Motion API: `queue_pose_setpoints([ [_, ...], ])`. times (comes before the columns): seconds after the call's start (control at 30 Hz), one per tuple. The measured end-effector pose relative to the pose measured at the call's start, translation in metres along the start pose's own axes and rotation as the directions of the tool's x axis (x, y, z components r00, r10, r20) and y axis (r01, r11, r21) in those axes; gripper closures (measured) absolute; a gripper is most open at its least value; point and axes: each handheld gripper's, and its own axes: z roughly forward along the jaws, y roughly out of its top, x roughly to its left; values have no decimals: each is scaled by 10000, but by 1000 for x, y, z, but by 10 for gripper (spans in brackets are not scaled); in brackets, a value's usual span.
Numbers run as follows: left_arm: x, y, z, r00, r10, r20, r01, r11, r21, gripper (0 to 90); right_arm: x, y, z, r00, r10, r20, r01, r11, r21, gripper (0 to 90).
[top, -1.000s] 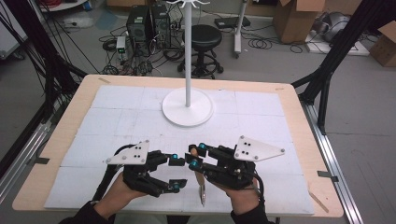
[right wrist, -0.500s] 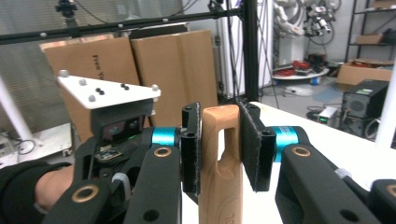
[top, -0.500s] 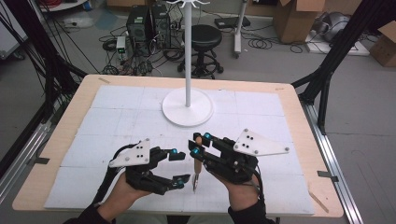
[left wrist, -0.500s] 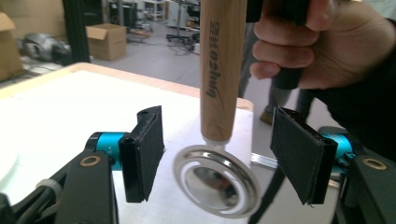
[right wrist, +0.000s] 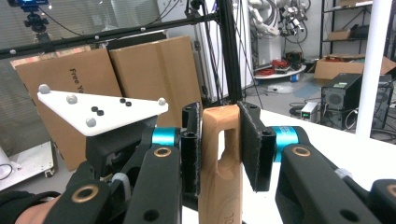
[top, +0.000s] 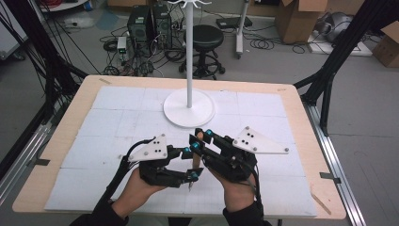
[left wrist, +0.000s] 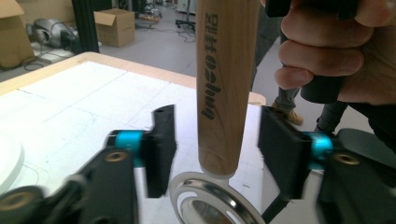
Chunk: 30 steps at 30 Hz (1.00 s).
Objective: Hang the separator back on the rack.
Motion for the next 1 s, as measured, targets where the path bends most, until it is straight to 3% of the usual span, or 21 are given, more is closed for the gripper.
queue_pose_setpoints([
  [0.13, 1, 0, 1, 9998, 173, -56, -172, 9998, 138, 681, -2, -4, -2, 9998, 177, 10, -177, 9998, -39, 711],
  [0.3, 1, 0, 0, 9997, 260, 5, -260, 9991, 326, 701, -3, -7, -2, 9997, 237, 25, -237, 9997, -55, 709],
  [0.37, 1, 0, -2, 9994, 301, 198, -308, 9988, 377, 702, -5, -7, -2, 9981, 479, -380, -479, 9989, 7, 691],
  [0.4, 0, 0, -3, 9990, 336, 293, -347, 9987, 377, 703, -7, -8, -2, 9963, 550, -658, -548, 9985, 46, 626],
  [0.43, -1, 1, -5, 9984, 307, 483, -324, 9988, 357, 703, -8, -8, -2, 9943, 635, -861, -638, 9980, 1, 464],
  [0.47, -1, 1, -6, 9974, 304, 653, -328, 9988, 357, 703, -9, -8, -2, 9923, 704, -1019, -709, 9975, -20, 382],
  [0.53, -1, 1, -10, 9948, 164, 1004, -192, 9994, 272, 703, -11, -10, -2, 9869, 461, -1545, -472, 9989, -38, 314],
  [0.57, -1, 0, -12, 9934, 113, 1143, -141, 9996, 236, 703, -12, -10, -3, 9781, 316, -2057, -331, 9994, -37, 274],
  [0.67, -3, 0, -18, 9857, -20, 1684, -15, 9998, 204, 703, -15, -13, -7, 9573, -141, -2888, 90, 9998, -190, 242],
  [0.73, -4, 0, -20, 9762, -53, 2168, 15, 9998, 176, 703, -20, -15, -10, 9379, -188, -3463, 94, 9995, -288, 229],
  [0.8, -5, 0, -22, 9682, -11, 2504, -27, 9999, 149, 703, -24, -16, -11, 9115, -169, -4109, 75, 9997, -245, 229],
  [0.83, -5, 0, -22, 9656, 36, 2601, -81, 9998, 165, 703, -27, -17, -12, 8942, -158, -4474, 72, 9998, -210, 232],
  [1.0, -7, -1, -24, 9515, 135, 3073, -188, 9997, 143, 703, -33, -21, -11, 8376, -142, -5461, 103, 9999, -102, 257],
])
